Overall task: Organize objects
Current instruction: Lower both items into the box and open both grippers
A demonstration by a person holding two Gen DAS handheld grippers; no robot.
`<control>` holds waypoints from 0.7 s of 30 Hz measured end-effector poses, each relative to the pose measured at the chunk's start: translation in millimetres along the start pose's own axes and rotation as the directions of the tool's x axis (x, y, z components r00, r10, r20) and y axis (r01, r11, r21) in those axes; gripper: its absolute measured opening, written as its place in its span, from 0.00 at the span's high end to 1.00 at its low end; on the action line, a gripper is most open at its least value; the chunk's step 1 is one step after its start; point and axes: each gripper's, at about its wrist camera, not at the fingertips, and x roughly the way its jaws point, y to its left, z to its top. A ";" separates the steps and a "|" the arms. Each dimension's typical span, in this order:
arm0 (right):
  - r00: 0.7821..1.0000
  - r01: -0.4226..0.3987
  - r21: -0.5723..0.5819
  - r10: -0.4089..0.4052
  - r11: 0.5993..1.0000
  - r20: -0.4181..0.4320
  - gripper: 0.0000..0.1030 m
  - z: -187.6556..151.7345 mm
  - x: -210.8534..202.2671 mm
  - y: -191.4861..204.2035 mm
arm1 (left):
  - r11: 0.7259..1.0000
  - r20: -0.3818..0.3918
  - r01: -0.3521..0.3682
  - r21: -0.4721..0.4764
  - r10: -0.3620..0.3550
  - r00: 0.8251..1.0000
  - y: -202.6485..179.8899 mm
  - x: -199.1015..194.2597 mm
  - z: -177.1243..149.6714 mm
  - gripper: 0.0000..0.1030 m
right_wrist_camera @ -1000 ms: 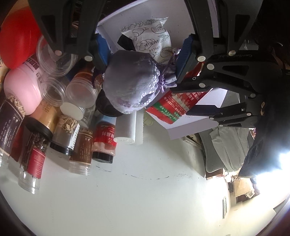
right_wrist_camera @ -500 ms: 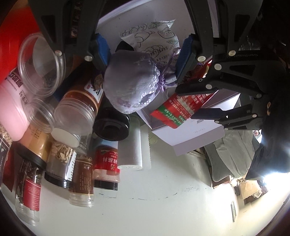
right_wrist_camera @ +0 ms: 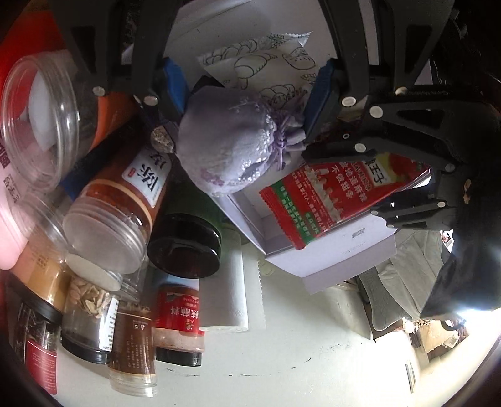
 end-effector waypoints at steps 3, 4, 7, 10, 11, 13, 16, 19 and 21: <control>1.000 0.015 0.009 -0.015 1.000 -0.008 0.34 -1.1 2.7 0.2 | 1.000 -0.006 -0.014 0.009 0.014 1.000 -1.4 5.6 -1.7 0.55; 1.000 0.017 0.008 -0.017 1.000 -0.013 0.34 -1.7 3.9 0.2 | 1.000 -0.004 -0.022 0.012 0.022 1.000 -2.0 5.6 -2.1 0.55; 1.000 0.020 0.009 -0.019 1.000 -0.014 0.34 -2.0 3.5 1.0 | 1.000 0.000 -0.024 0.016 0.024 1.000 -2.5 3.6 -3.8 0.55; 0.999 0.032 0.002 -0.031 1.000 -0.015 0.33 -0.7 0.0 4.3 | 1.000 0.004 -0.028 0.006 0.028 1.000 -0.7 0.0 -4.3 0.55; 0.999 0.037 0.000 -0.037 0.999 -0.015 0.33 -0.5 -1.4 5.2 | 1.000 0.005 -0.031 0.004 0.031 1.000 -1.4 -0.6 -3.2 0.55; 0.999 0.051 -0.001 -0.051 0.999 -0.016 0.32 0.7 -4.6 6.6 | 0.999 0.018 -0.039 0.001 0.039 0.999 -2.0 -6.1 -2.6 0.55; 0.999 0.053 0.003 -0.053 0.999 -0.005 0.32 2.1 -11.7 7.4 | 0.999 0.041 -0.043 -0.004 0.043 0.998 -3.2 -16.5 -0.2 0.55; 0.998 0.064 -0.003 -0.064 0.998 -0.002 0.32 3.1 -17.7 9.6 | 0.999 0.058 -0.038 -0.009 0.039 0.998 -5.0 -24.4 2.9 0.55; 0.997 0.078 -0.020 -0.078 0.997 0.001 0.31 4.0 -23.6 13.6 | 0.999 0.065 -0.041 -0.011 0.042 0.997 -7.0 -30.1 3.7 0.55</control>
